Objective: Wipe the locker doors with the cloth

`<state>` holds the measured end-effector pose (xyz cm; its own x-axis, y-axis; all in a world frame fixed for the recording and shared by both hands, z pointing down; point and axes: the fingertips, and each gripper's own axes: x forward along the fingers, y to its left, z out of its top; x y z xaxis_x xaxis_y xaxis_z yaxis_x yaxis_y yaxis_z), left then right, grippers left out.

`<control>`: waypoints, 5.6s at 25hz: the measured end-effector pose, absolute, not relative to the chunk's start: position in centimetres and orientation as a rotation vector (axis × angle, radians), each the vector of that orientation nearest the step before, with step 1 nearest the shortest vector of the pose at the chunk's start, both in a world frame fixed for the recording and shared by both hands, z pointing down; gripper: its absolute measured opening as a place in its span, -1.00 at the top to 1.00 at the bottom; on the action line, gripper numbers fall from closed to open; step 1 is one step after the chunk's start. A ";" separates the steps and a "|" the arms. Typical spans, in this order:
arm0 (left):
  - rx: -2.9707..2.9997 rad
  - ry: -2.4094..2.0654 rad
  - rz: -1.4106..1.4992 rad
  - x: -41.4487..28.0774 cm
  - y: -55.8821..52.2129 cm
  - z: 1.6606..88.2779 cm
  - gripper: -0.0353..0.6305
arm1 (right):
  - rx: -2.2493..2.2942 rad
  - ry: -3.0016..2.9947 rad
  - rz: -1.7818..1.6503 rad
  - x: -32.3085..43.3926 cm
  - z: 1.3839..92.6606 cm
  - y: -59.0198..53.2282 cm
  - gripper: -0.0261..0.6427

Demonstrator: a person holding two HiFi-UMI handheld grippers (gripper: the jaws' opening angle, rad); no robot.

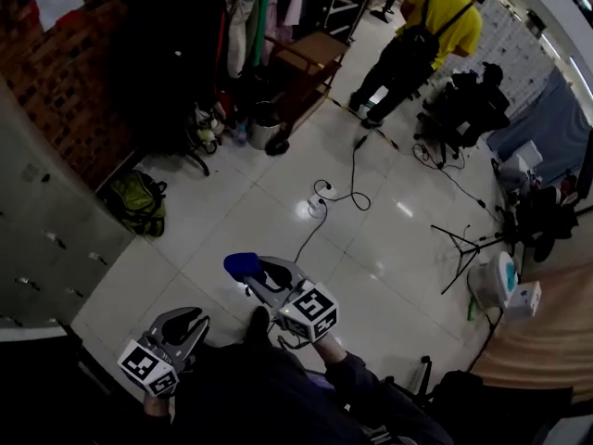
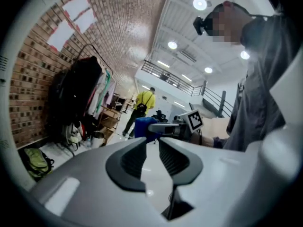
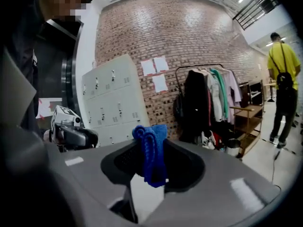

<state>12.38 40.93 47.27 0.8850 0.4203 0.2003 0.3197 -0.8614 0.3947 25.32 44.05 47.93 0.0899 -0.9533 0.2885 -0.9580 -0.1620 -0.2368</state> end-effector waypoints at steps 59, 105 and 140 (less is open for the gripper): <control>2.779 -0.237 -0.011 -9.7 -19.2 43.9 0.68 | 1.449 -1.979 -0.896 -4.3 20.5 -31.8 0.54; 2.635 -0.316 0.130 -7.9 -15.2 47.2 0.68 | 1.078 -2.248 -0.224 -4.5 46.0 -27.8 0.56; 2.687 -0.387 0.192 -10.8 -15.7 45.5 0.68 | 1.075 -2.103 -0.112 -3.8 56.1 -30.1 0.57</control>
